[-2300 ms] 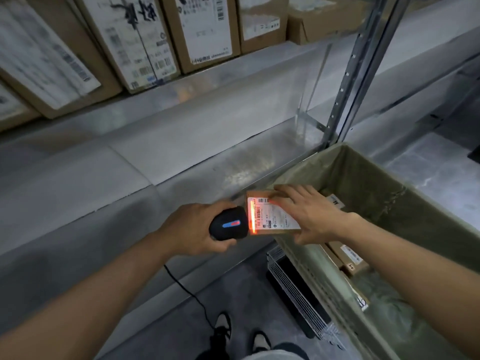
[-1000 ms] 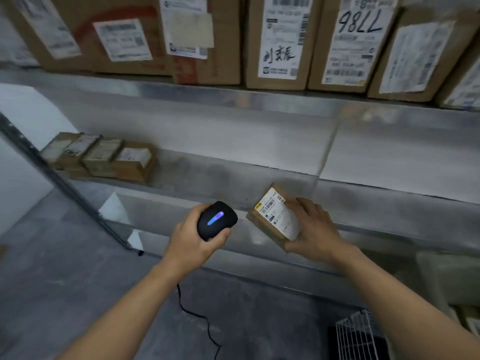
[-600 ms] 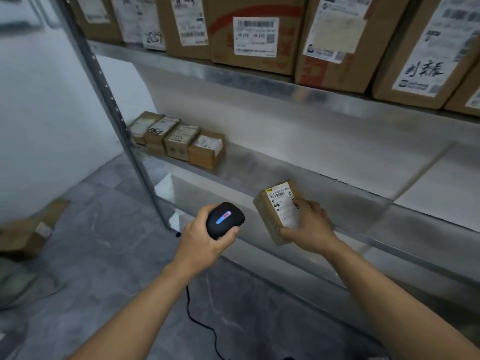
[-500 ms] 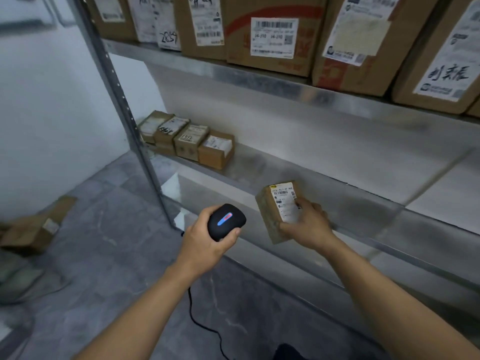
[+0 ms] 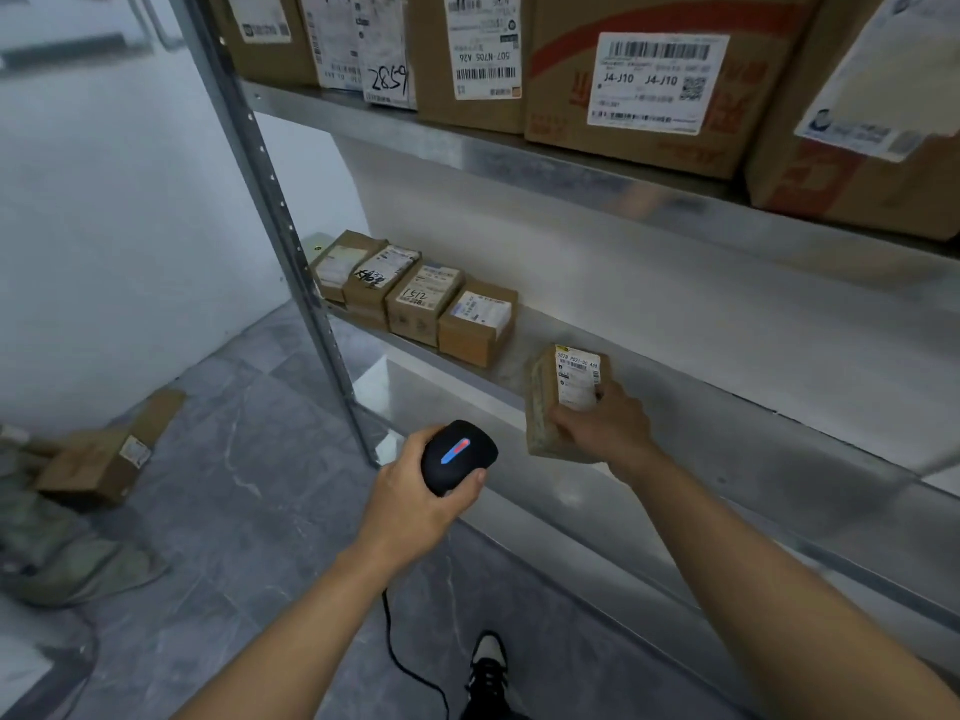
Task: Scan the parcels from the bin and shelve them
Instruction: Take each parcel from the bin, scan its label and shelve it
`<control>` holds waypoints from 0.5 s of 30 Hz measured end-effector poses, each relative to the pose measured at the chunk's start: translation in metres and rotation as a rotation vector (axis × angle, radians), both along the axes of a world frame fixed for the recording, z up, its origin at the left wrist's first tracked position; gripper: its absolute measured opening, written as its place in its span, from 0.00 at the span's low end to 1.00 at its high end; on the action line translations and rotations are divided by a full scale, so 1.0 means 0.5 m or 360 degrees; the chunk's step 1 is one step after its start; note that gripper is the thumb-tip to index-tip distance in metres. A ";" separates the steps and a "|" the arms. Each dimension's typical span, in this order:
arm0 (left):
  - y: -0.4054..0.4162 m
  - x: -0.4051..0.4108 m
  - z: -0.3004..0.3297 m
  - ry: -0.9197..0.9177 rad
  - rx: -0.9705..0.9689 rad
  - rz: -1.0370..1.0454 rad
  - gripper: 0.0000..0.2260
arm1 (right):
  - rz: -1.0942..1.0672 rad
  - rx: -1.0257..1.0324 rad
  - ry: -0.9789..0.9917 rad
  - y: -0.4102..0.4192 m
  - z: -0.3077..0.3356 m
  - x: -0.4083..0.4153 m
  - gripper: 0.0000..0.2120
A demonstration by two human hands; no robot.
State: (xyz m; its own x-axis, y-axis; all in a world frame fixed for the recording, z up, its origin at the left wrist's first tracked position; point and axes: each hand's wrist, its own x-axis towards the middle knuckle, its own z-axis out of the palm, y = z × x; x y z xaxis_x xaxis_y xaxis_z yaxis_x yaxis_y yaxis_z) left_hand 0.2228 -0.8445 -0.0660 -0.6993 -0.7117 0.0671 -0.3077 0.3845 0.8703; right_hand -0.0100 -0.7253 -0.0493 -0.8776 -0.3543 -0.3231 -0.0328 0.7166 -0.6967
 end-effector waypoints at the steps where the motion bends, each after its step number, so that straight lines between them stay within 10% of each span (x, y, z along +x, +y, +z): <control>1: -0.016 -0.013 -0.001 -0.0008 -0.0003 -0.0002 0.26 | -0.0029 0.0000 -0.0019 -0.020 -0.004 -0.015 0.51; 15: -0.199 -0.207 0.013 -0.0169 0.0013 -0.0150 0.26 | -0.0249 0.0016 -0.0107 -0.205 -0.025 -0.168 0.51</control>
State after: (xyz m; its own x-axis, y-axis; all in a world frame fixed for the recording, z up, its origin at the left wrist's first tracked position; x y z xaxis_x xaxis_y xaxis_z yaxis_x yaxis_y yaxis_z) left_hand 0.1191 -0.9442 -0.0592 -0.7659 -0.6427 -0.0160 -0.3610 0.4093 0.8379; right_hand -0.0940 -0.8275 -0.0620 -0.8981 -0.2113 -0.3856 0.1262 0.7162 -0.6864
